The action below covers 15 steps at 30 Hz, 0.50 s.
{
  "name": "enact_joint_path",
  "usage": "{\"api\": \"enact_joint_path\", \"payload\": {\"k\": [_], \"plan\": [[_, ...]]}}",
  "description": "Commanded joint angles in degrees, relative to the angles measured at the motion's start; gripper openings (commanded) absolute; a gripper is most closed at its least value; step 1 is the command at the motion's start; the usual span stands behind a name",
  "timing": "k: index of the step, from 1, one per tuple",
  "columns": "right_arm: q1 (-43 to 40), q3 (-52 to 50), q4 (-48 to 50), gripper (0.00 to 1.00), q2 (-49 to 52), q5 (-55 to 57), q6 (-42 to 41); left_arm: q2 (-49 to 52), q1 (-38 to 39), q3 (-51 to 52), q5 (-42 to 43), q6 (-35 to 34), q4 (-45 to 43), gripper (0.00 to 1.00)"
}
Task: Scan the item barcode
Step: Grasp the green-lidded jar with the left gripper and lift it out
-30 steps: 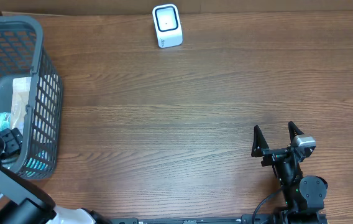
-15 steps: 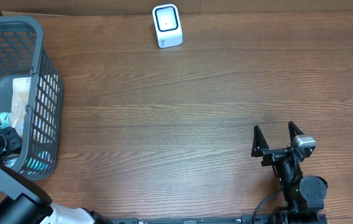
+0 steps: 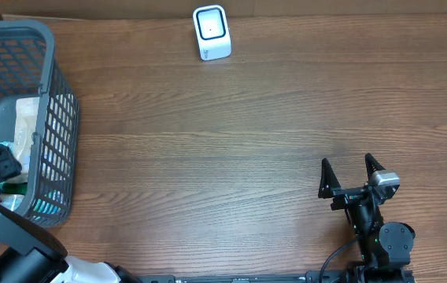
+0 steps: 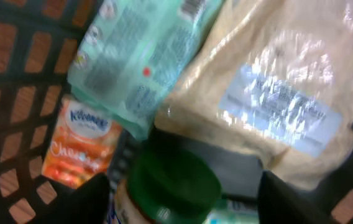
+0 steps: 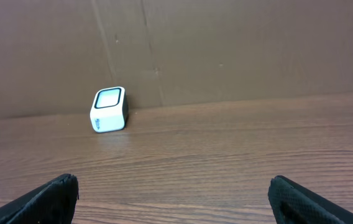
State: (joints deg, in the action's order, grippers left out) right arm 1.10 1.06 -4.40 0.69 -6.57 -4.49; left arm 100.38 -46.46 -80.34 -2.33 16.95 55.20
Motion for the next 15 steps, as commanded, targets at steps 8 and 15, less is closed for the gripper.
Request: {"api": "enact_joint_path", "payload": {"k": [8, 15], "plan": [[-0.37, -0.61, 0.26, 1.0, -0.39, 0.68, 0.02, 0.55, -0.11, 5.25, 0.44, 5.86, -0.44, 0.71], [-0.37, -0.61, 0.26, 1.0, -0.39, 0.68, 0.02, 0.57, -0.57, 6.88, -2.84, 7.5, -0.37, 0.7]]}}
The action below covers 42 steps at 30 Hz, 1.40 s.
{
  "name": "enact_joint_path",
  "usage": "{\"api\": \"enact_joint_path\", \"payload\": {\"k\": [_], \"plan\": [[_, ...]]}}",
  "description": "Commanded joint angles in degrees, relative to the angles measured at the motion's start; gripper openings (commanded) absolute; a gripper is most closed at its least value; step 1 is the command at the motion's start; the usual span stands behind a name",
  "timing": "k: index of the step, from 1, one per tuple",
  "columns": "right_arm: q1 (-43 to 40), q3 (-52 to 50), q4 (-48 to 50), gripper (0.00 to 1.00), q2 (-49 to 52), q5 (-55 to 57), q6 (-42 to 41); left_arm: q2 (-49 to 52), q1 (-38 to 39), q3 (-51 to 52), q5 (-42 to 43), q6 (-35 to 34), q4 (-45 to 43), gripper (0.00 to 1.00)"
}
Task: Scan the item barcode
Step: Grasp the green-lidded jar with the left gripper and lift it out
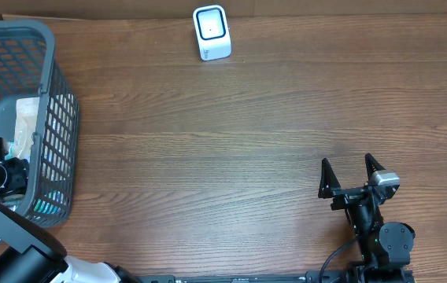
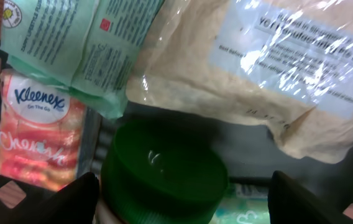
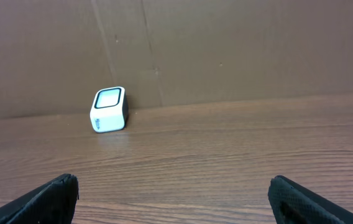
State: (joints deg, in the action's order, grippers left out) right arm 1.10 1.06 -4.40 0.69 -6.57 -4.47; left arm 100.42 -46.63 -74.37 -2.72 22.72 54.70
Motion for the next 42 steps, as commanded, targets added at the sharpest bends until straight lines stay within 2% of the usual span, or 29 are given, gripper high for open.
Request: {"api": "enact_joint_path", "payload": {"k": [1, 8, 13, 16, 23, 24, 30, 39, 42], "plan": [[-0.37, -0.61, 0.26, 1.0, -0.39, 0.68, 0.0, 0.52, -0.39, 1.11, -3.56, 1.7, 0.15, 0.7], [-0.37, -0.61, 0.26, 1.0, -0.39, 0.68, 0.0, 0.55, -0.9, 6.01, -4.31, 1.66, -2.49, 0.67], [-0.37, -0.61, 0.26, 1.0, -0.39, 0.68, 0.0, 0.52, -0.98, 7.34, -4.28, 1.49, -5.64, 0.52], [-0.37, -0.61, 0.26, 1.0, -0.39, 0.68, 0.0, 0.52, -0.55, 6.95, -4.04, 1.49, -6.36, 0.36], [-0.37, -0.61, 0.26, 1.0, -0.39, 0.68, 0.0, 0.48, 0.42, 4.0, -3.78, 1.46, -5.86, 0.25], [-0.37, -0.61, 0.26, 1.0, -0.39, 0.68, 0.0, 0.48, 0.59, 1.88, -3.52, 0.68, -4.61, 0.2], [-0.37, -0.61, 0.26, 1.0, -0.39, 0.66, 0.0, 0.15, 1.38, -7.48, 0.98, -3.65, -0.04, 0.16], [-0.37, -0.61, 0.26, 1.0, -0.39, 0.68, 0.0, -0.81, 6.03, -30.86, 17.88, -5.2, 9.73, 0.16], [-0.37, -0.61, 0.26, 1.0, -0.39, 0.68, 0.0, -2.21, 8.79, -37.57, 20.61, -6.19, 10.71, 0.15]]}}
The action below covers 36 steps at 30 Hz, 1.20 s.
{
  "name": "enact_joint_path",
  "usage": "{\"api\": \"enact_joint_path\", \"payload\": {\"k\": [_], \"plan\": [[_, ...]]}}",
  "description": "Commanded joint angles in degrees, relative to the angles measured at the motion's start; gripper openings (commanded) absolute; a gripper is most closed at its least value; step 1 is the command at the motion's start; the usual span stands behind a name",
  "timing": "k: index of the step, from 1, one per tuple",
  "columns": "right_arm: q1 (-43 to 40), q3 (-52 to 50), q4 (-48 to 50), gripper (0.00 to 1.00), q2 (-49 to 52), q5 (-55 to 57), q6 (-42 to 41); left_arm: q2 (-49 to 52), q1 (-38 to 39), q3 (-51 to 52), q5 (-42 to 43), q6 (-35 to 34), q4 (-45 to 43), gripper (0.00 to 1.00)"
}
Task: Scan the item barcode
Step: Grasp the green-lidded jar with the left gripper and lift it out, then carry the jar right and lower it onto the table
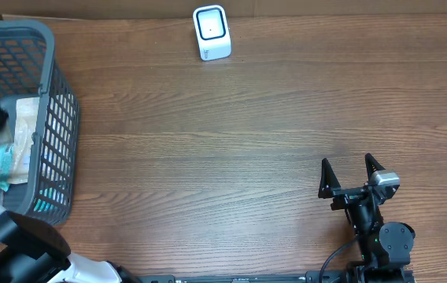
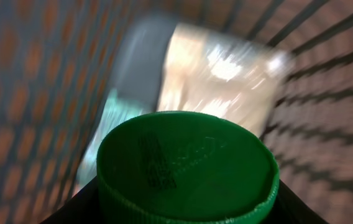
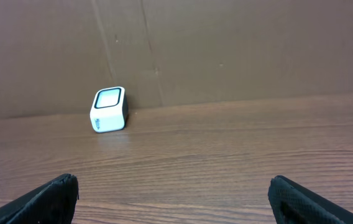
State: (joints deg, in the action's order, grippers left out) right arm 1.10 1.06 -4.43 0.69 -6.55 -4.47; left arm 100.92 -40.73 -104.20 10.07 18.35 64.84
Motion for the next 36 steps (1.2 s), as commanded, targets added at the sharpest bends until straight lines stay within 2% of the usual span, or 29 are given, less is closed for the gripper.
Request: {"api": "enact_joint_path", "payload": {"k": [1, 4, 10, 17, 20, 24, 29, 32, 36], "plan": [[-0.37, -0.61, 0.28, 1.0, -0.39, 0.66, 0.0, -3.58, 4.0, -9.7, 7.8, -2.45, 0.59, 0.15], [-0.37, -0.61, 0.28, 1.0, -0.39, 0.66, 0.0, -8.94, 10.01, -16.02, 7.78, -3.8, 0.5, 0.16], [-0.37, -0.61, 0.28, 1.0, -0.39, 0.66, 0.0, -18.49, 18.71, -16.81, 7.78, -3.8, 1.18, 0.19], [-0.37, -0.61, 0.28, 1.0, -0.39, 0.66, 0.0, -24.13, 27.43, -16.7, 9.11, -3.67, 9.09, 0.12], [-0.37, -0.61, 0.28, 1.0, -0.39, 0.66, 0.0, -25.4, 29.24, -16.7, 13.33, -3.48, 11.17, 0.13], [-0.37, -0.61, 0.28, 1.0, -0.39, 0.66, 0.0, -28.37, 29.97, -16.68, 23.15, -2.91, 12.83, 0.15], [-0.37, -0.61, 0.28, 1.0, -0.39, 0.66, 0.0, -30.84, 29.97, -16.22, 26.25, 0.31, 18.64, 0.16], [-0.37, -0.61, 0.28, 1.0, -0.39, 0.66, 0.0, -33.38, 29.97, -13.62, 28.87, 3.72, 21.9, 0.15], [-0.37, -0.61, 0.28, 1.0, -0.39, 0.66, 0.0, -38.97, 29.94, -5.07, 33.88, 6.1, 20.68, 0.15]]}}
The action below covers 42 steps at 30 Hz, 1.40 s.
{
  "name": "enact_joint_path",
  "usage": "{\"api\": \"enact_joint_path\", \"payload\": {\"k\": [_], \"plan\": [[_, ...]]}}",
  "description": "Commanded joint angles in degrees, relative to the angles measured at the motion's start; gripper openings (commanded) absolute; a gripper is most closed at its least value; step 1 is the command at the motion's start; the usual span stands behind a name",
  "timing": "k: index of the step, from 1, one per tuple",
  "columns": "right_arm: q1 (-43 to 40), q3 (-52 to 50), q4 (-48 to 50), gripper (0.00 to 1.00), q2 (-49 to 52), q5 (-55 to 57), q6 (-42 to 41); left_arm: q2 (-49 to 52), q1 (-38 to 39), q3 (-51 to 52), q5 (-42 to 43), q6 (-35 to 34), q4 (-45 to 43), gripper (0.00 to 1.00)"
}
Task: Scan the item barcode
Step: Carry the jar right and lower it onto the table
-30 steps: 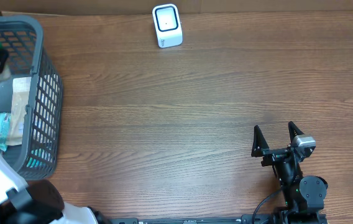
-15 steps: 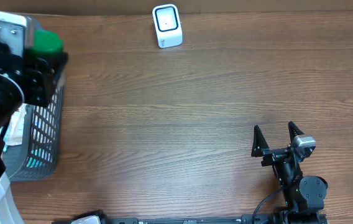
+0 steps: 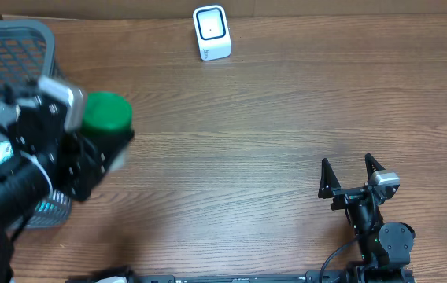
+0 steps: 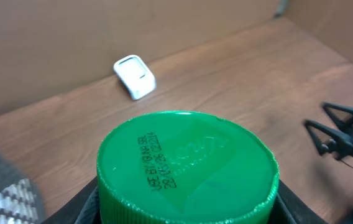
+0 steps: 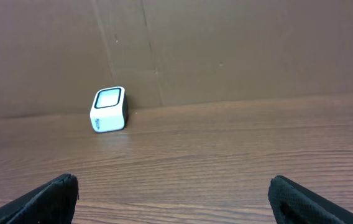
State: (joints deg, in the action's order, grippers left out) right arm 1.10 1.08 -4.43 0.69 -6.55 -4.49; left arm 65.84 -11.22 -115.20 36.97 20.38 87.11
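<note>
A jar with a green screw lid (image 3: 107,112) is held up over the table just right of the basket, my left gripper (image 3: 101,137) shut on it. In the left wrist view the green lid (image 4: 187,165) with a printed date fills the lower frame between the black fingers (image 4: 83,205); the jar's body and any barcode are hidden. The white barcode scanner (image 3: 211,32) stands at the table's far edge, and the scanner (image 4: 134,76) shows beyond the lid. My right gripper (image 3: 352,174) rests open at the front right, facing the scanner (image 5: 109,109).
A grey mesh basket (image 3: 46,35) with packets inside stands at the left edge, partly hidden by my left arm. A brown cardboard wall (image 5: 226,50) backs the wooden table (image 3: 286,102).
My left gripper has moved from inside the basket to over the table right of it, carrying the green-lidded jar. The wrist view now looks toward the scanner. The right arm is unchanged.
My left gripper was open in the basket above the green-lidded jar among packets. Then it was lower, around the lid. Then it was shut on the jar, raised within the basket. Now the jar is out over the table. The right gripper stayed open and still.
</note>
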Motion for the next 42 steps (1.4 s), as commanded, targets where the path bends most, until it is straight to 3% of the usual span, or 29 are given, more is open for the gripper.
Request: {"api": "enact_joint_path", "payload": {"k": [1, 5, 10, 15, 20, 24, 29, 34, 42], "plan": [[-0.37, -0.63, 0.28, 1.0, -0.39, 0.66, 0.02, -5.44, 0.44, 8.76, 7.89, 4.04, -2.75, 0.15], [-0.37, -0.63, 0.28, 1.0, -0.39, 0.66, 0.02, -10.88, 0.44, 21.81, 9.4, 2.14, -9.97, 0.2], [-0.37, -0.63, 0.28, 1.0, -0.39, 0.66, 0.02, -15.04, 0.44, 43.32, 9.35, -4.31, -27.98, 0.2], [-0.37, -0.63, 0.28, 1.0, -0.39, 0.66, 0.02, -14.38, 0.72, 62.14, 8.09, -12.11, -52.74, 0.21], [-0.37, -0.63, 0.28, 1.0, -0.39, 0.66, 0.02, -9.68, 6.45, 77.9, -1.66, -16.2, -81.07, 0.24], [-0.37, -0.63, 0.28, 1.0, -0.39, 0.66, 0.02, -3.52, 13.14, 83.71, -9.51, -16.81, -95.34, 0.27], [-0.37, -0.63, 0.28, 1.0, -0.39, 0.66, 0.02, 9.03, 20.35, 84.37, -18.99, -16.76, -106.62, 0.29], [-0.37, -0.63, 0.28, 1.0, -0.39, 0.66, 0.02, 21.99, 22.29, 84.37, -20.02, -16.81, -119.91, 0.26], [-0.37, -0.63, 0.28, 1.0, -0.39, 0.66, 0.02, 33.46, 22.29, 84.37, -20.02, -16.74, -130.79, 0.26]]}}
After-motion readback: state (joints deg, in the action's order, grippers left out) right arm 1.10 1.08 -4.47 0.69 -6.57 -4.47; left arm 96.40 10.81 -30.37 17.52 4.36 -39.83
